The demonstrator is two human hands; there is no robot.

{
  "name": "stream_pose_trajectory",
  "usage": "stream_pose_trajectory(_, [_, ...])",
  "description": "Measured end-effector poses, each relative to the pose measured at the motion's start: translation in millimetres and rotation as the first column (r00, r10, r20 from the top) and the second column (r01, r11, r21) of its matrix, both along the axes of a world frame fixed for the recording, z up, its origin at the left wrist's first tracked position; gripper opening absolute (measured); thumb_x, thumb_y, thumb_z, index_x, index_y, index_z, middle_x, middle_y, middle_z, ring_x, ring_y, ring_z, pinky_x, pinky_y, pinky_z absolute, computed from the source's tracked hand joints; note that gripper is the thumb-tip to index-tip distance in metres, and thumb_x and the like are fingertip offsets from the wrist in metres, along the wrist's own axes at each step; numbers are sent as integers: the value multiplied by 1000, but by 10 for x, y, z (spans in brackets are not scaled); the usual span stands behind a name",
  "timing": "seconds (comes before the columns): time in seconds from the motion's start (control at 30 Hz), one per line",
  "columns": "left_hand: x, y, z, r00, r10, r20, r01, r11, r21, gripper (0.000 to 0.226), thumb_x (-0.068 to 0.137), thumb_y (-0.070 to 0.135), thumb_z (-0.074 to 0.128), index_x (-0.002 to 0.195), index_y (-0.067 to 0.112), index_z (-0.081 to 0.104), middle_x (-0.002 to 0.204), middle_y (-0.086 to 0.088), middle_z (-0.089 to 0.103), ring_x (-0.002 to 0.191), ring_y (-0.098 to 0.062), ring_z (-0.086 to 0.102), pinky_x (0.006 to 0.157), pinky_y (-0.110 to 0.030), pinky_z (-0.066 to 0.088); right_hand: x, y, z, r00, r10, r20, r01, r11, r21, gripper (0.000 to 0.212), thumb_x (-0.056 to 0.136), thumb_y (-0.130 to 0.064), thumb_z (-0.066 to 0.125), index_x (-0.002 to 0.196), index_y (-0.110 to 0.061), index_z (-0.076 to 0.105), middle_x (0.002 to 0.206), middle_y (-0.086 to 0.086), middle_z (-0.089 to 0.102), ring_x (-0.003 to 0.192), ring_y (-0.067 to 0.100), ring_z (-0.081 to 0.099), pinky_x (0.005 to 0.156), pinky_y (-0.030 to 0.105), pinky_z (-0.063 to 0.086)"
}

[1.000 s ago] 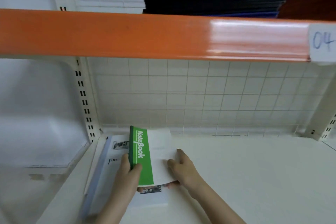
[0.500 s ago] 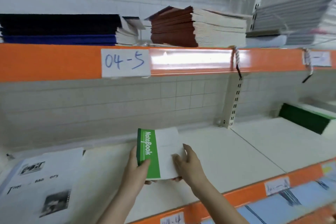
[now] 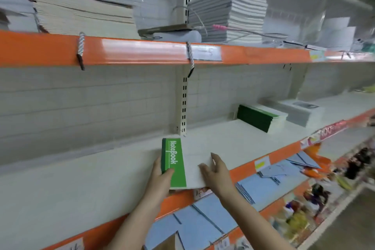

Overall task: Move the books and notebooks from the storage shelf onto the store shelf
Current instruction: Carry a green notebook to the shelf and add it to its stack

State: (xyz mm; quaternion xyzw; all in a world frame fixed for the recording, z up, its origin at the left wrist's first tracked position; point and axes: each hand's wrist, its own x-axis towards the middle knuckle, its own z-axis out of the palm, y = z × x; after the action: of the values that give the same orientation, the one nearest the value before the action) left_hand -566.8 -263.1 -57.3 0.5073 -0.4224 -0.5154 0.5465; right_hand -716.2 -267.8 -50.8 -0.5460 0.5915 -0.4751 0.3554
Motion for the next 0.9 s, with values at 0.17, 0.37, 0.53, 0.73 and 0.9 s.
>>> stream_pose_trajectory(0.17, [-643, -54, -2, 999, -53, 5, 53, 998, -43, 36, 96, -2, 43, 120, 26, 49, 109, -1, 64, 98, -22, 63, 79, -37, 52, -653, 20, -49, 999, 13, 51, -12, 1000, -17, 21, 96, -10, 48, 116, -13, 44, 99, -3, 56, 71, 25, 64, 50, 29, 53])
stream_pose_trajectory(0.37, [-1155, -125, 81, 994, -105, 22, 106, 994, -37, 37, 97, 1, 41, 122, 28, 46, 104, 4, 63, 89, -15, 62, 69, -31, 52, -1174, -13, -17, 992, -19, 124, 19, 1000, -2, 25, 97, -9, 47, 121, -10, 43, 97, 2, 55, 62, 17, 58, 38, 22, 47])
stream_pose_trajectory(0.53, [-1567, -321, 122, 992, -119, 36, 121, 992, -32, 36, 95, 0, 43, 121, 24, 47, 99, 4, 62, 86, -14, 62, 66, -30, 49, -1579, -121, 33, 988, -61, 144, 62, 998, -6, 22, 96, -8, 49, 117, -13, 44, 98, 5, 57, 63, 16, 58, 37, 24, 47])
stream_pose_trajectory(0.73, [-2106, -628, 159, 985, -173, -8, 172, 985, -30, 33, 96, -1, 41, 117, 24, 47, 93, 4, 61, 76, -11, 61, 42, -17, 47, -2083, -452, -10, 974, -124, 189, 125, 992, 4, 31, 96, -7, 48, 126, -6, 41, 109, 23, 58, 54, 22, 56, 35, 21, 42])
stream_pose_trajectory(0.9, [-2583, -1148, 183, 978, -205, -37, 205, 979, 4, 30, 95, -1, 41, 114, 20, 50, 97, -2, 63, 81, -18, 63, 63, -34, 57, -2541, -899, 43, 968, -154, 196, 159, 987, -7, 30, 96, -8, 50, 125, -7, 43, 102, 12, 58, 58, 20, 57, 36, 26, 45])
